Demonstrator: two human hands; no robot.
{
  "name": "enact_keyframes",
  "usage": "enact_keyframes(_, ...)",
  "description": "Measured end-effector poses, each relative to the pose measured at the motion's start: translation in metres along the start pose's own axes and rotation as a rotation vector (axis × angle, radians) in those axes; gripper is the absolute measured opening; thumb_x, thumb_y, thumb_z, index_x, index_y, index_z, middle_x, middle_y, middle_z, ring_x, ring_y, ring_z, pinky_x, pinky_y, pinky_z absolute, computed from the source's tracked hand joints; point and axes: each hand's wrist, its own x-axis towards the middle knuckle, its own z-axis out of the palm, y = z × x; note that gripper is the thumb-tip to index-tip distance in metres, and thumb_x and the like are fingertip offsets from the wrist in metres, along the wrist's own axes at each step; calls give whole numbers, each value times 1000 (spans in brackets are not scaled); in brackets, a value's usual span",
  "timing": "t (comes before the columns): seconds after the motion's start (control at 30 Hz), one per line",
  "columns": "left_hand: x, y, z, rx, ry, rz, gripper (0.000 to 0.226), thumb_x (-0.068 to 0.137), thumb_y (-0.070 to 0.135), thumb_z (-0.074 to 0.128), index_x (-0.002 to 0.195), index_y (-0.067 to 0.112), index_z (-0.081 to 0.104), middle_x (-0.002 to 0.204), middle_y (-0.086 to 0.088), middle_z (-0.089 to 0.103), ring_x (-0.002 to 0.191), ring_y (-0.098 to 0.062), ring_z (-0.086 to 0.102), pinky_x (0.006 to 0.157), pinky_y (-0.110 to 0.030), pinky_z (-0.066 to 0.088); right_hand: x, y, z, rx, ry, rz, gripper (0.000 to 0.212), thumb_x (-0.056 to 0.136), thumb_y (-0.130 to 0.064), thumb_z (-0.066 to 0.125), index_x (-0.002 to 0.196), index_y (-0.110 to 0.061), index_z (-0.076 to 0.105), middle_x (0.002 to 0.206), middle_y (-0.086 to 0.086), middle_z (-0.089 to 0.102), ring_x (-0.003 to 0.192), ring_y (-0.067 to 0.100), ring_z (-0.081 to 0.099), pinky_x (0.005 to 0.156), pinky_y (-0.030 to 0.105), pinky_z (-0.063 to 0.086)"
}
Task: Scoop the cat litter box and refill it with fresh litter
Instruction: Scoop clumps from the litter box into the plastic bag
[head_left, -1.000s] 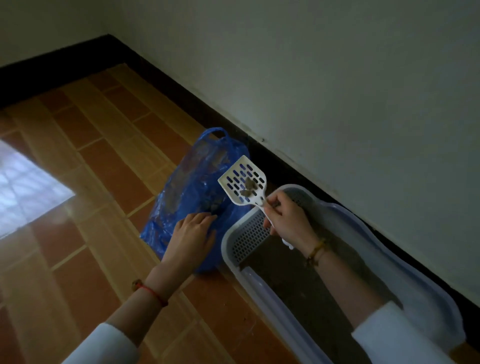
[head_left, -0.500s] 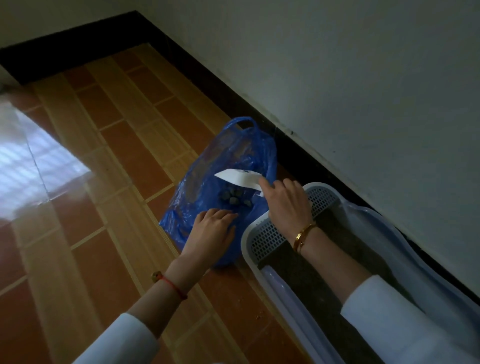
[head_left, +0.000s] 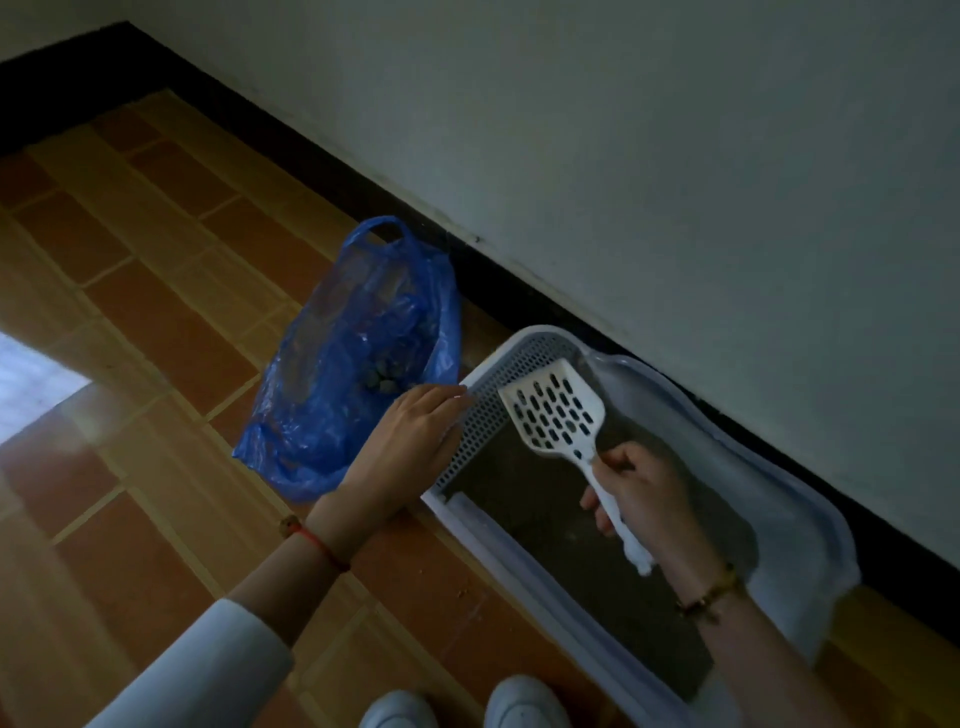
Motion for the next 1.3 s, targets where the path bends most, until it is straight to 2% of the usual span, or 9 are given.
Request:
enact_keyframes(0.13,12,20,9,1,-20,36,36,93,23,50,128,15,56,133,-5,57,124,-22,51,102,-44,45,-20,44,-36,-66,54,199,7,95,-19,52,95,-14,57,77,11,64,58,18,57,53,27,47)
enact_keyframes(0.3,21,34,19,-2,-78,66,38,92,15,55,130,15,54,138,-6,52,130,-22,45,108,-44,37,-28,70,-55,-143,97,289,12,98,-22,47,102,-12,54,78,10,63,57,16,56,49,23,45)
enact_keyframes(0.53,26,38,29,17,-128,36,41,93,22,45,134,20,50,142,-3,47,134,-20,39,110,-43,35,-9,63,-48,-156,70,262,12,98,-24,46,90,-17,52,73,5,61,54,13,52,47,21,42)
enact_keyframes(0.67,25,38,27,16,-119,50,50,91,34,29,132,18,53,140,-4,50,132,-20,43,109,-42,37,5,54,-42,-43,57,266,17,98,-25,46,87,-13,54,70,7,58,51,13,47,43,21,38)
enact_keyframes(0.77,23,37,26,1,-121,43,46,90,28,36,132,18,54,140,-4,50,131,-20,44,109,-40,36,17,56,-33,73,80,288,16,97,-22,47,91,-10,55,72,9,57,52,14,46,44,23,36)
enact_keyframes(0.97,20,33,27,-9,-117,36,40,93,15,51,133,19,52,141,-3,50,132,-19,43,110,-41,37,21,75,-9,207,92,260,9,96,-20,50,96,-13,56,83,10,60,67,19,55,57,28,46)
enact_keyframes(1.07,19,34,25,-8,-109,41,38,94,16,48,132,17,53,140,-4,50,130,-19,44,109,-39,36,19,77,-2,219,101,201,9,96,-22,51,97,-15,55,84,10,60,67,17,56,56,26,47)
enact_keyframes(1.2,17,36,19,17,-106,55,48,91,31,31,130,16,55,136,-4,54,126,-19,49,106,-32,33,12,79,-5,242,104,119,8,96,-21,51,97,-14,55,81,10,60,62,17,54,51,24,45)
enact_keyframes(1.3,16,37,15,33,-91,52,48,90,29,33,128,13,58,133,-5,57,124,-20,51,104,-29,30,8,79,-11,228,94,103,9,97,-17,49,98,-12,56,80,10,60,61,17,53,51,24,44)
